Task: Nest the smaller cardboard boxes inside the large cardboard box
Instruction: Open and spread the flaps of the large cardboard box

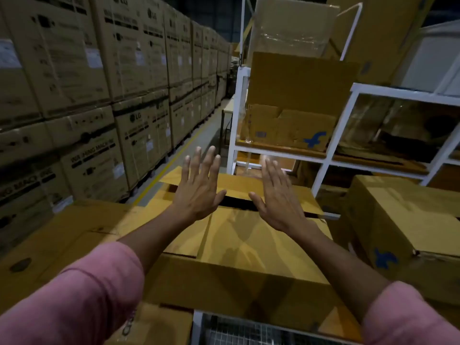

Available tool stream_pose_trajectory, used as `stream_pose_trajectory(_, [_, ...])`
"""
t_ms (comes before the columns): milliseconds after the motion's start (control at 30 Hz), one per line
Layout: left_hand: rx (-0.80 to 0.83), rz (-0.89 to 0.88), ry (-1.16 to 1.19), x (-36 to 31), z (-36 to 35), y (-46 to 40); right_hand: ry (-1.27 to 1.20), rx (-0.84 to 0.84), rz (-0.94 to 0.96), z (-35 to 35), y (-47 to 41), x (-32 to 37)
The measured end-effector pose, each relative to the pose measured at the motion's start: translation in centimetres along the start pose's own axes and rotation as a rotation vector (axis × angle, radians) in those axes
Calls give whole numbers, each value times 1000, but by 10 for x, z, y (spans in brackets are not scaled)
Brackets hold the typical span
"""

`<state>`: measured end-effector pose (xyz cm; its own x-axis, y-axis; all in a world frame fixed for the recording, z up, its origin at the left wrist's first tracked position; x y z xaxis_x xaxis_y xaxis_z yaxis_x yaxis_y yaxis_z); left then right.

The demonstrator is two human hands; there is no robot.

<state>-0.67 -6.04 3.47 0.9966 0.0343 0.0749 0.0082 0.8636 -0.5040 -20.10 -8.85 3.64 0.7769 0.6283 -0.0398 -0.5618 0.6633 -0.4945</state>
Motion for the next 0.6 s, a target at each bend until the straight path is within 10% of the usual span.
stream_pose_trajectory(367, [399,-96,90,-14,-89,7,-123,597,-10,-133,17,-23])
stream_pose_trajectory(600, [358,-107,100,-25,-121,-47,-147,344,-123,-144,-32,-67])
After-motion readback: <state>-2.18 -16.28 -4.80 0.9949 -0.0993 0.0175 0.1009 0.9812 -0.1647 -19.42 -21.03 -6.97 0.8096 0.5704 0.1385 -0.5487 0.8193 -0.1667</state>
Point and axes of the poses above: each hand's wrist, its own y-axis away from the middle knuckle, its own z-axis out of the back of the hand, x = y × z, the point moved 7 cm from there along -y, towards the middle knuckle, and after that the axes turned 5 degrees about z, right-handed, at the moved point
